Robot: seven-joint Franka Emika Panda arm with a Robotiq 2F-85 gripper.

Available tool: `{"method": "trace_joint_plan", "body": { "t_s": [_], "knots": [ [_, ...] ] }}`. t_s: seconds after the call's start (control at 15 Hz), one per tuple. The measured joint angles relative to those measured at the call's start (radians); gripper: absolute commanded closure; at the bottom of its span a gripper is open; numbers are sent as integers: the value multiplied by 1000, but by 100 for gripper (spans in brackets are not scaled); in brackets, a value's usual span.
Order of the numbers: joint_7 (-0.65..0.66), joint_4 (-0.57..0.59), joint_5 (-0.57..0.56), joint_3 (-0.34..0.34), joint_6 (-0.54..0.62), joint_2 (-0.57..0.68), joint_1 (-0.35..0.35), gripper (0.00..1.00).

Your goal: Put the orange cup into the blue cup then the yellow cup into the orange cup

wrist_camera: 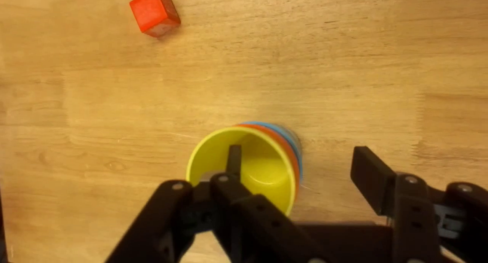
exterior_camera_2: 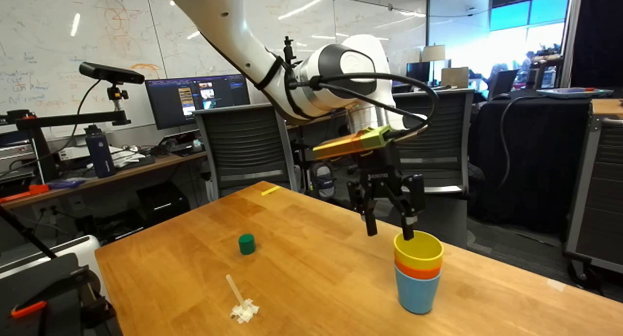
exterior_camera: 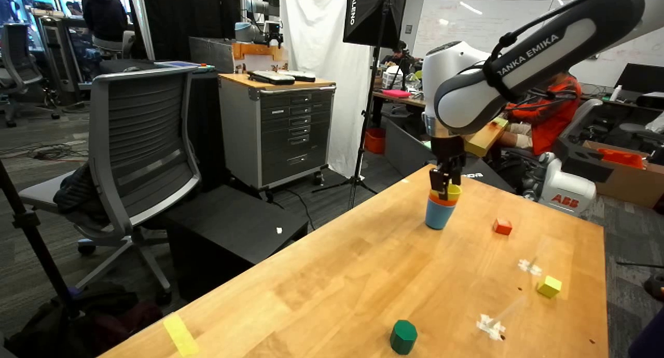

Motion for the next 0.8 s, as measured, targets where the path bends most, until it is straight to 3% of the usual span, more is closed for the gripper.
{"method": "trace_joint_plan", "body": {
  "t_s": [0.8],
  "knots": [
    [-58,-60,12,56,-138,-224,59,0]
  ]
}}
